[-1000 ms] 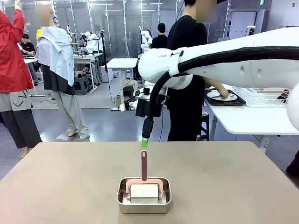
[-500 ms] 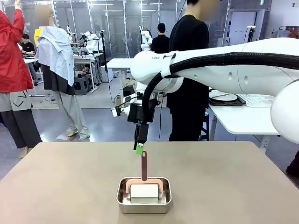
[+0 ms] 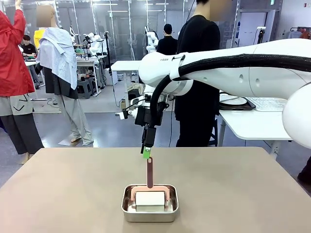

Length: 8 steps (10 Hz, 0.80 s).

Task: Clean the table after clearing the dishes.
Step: When the right (or left) Handle tray is removed, use the right hand (or left hand) to clean the right (or left) side of the table with the Lint Roller.

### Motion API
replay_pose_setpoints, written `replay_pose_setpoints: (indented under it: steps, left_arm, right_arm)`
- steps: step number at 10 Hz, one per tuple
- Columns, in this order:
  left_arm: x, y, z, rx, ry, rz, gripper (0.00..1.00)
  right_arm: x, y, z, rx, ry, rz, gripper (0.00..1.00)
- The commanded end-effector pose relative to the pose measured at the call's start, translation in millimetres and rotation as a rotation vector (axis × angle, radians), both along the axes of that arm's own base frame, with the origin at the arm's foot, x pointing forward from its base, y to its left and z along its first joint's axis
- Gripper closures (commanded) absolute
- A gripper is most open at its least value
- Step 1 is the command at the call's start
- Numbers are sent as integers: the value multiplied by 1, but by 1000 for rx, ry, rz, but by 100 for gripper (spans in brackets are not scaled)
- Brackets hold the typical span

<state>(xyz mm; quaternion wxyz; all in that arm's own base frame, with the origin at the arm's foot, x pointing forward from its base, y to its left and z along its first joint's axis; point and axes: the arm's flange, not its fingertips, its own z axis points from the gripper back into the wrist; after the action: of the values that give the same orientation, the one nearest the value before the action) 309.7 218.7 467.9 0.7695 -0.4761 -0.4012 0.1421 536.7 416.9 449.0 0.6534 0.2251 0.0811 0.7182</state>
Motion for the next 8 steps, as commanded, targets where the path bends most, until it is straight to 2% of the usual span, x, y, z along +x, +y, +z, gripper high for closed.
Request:
replay_pose_setpoints:
  steps: [1, 2, 3, 4, 6, 8]
  left_arm:
    - [-3, 2, 2, -5, 17, -7, 0]
    - [-3, 2, 2, -5, 17, -7, 0]
    - [-3, 2, 2, -5, 17, -7, 0]
    - [-3, 2, 2, -5, 17, -7, 0]
    - [-3, 2, 2, -5, 17, -7, 0]
    - [-3, 2, 2, -5, 17, -7, 0]
  right_arm:
    - [-5, 2, 3, -16, -11, -28, 0]
    - [0, 0, 0, 0, 0, 0, 0]
    - [2, 2, -5, -137, -94, -101, 0]
    - [3, 10, -6, -187, -142, -116, 0]
    - [2, 17, -18, -151, -104, -83, 0]
    - [-4, 21, -27, -197, -101, -75, 0]
